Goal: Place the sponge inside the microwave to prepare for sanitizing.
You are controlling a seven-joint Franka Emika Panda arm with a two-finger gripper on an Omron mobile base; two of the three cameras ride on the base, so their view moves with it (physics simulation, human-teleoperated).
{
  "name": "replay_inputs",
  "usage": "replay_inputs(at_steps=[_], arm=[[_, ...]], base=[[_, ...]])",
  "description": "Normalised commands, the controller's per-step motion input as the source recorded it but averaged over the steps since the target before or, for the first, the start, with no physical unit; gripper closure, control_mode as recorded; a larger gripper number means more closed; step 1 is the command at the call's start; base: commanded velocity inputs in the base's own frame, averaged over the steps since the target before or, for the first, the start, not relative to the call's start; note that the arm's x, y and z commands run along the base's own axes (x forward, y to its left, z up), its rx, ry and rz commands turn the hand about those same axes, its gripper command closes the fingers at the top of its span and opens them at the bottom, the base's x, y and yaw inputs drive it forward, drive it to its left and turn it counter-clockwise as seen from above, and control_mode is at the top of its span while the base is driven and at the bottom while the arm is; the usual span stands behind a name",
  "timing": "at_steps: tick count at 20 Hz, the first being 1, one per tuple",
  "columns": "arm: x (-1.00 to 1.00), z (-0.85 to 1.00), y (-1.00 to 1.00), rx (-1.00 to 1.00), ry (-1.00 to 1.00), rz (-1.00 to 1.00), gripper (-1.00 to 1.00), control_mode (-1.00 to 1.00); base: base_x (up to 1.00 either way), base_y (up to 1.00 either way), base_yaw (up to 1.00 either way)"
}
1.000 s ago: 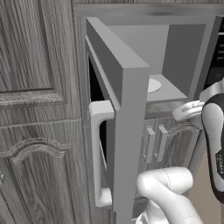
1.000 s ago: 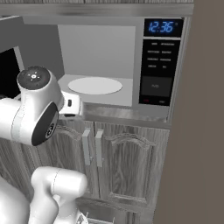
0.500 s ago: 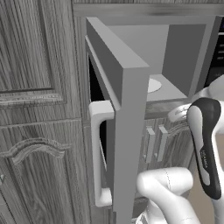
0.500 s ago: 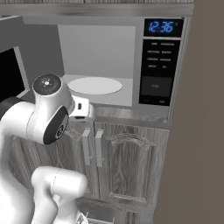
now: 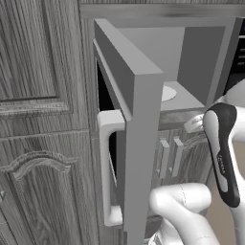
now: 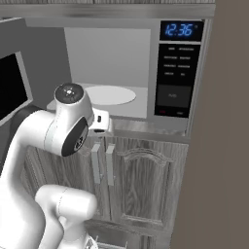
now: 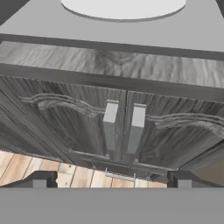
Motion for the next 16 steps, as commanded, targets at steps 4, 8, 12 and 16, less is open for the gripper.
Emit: replay_inputs(at_steps=[4, 8, 12, 16], arm=[[0.03, -0.03, 0.00, 0.00, -0.02, -0.01, -1.00, -1.00], [0.00, 0.00, 0.00, 0.00, 0.00, 0.00, -1.00, -1.00], [0.00, 0.00, 0.00, 0.00, 0.00, 0.00, -1.00, -1.00], [0.00, 0.00, 0.00, 0.00, 0.00, 0.00, -1.00, -1.00]], base=[[0.00, 0.00, 0.00], [0.00, 0.00, 0.00], [0.00, 0.00, 0.00], [0.00, 0.00, 0.00]])
